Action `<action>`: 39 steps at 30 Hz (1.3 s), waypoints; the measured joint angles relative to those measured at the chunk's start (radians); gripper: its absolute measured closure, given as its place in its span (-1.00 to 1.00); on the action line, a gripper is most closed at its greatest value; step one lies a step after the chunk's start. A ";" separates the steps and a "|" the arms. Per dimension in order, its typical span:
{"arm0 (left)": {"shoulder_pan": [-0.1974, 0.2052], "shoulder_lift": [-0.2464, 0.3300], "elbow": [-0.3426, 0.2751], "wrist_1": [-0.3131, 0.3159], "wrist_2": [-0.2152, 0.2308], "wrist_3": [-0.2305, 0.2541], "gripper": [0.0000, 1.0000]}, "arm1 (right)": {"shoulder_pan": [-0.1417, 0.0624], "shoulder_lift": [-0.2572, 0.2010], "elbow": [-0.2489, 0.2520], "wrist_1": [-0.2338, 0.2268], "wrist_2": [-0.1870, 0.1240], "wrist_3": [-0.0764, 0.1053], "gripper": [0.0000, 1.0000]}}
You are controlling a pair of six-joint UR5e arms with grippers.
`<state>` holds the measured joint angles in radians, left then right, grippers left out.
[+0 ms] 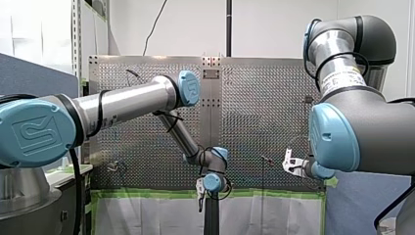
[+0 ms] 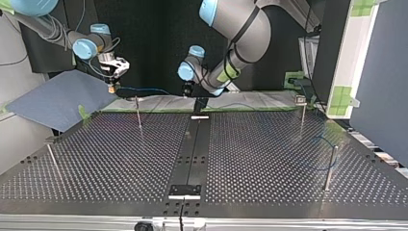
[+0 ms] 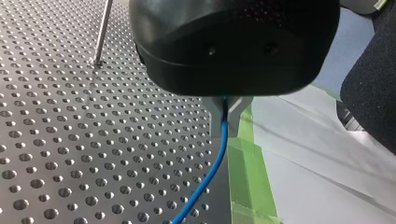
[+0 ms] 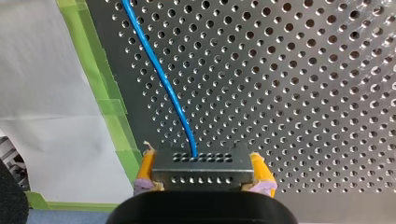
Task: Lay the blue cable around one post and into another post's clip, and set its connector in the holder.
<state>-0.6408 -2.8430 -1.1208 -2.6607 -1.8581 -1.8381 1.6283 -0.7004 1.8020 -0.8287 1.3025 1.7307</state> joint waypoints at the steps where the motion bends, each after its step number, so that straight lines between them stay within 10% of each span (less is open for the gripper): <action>1: 0.001 0.000 0.000 0.000 0.000 0.000 1.00 | 0.000 0.000 0.000 0.000 0.000 0.000 1.00; 39: -0.061 0.121 -0.117 0.054 -0.004 0.036 1.00 | -0.018 0.000 0.012 0.009 0.045 -0.004 1.00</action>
<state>-0.7023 -2.7222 -1.2377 -2.6066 -1.8617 -1.8017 1.6102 -0.7005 1.8137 -0.8196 1.3471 1.7270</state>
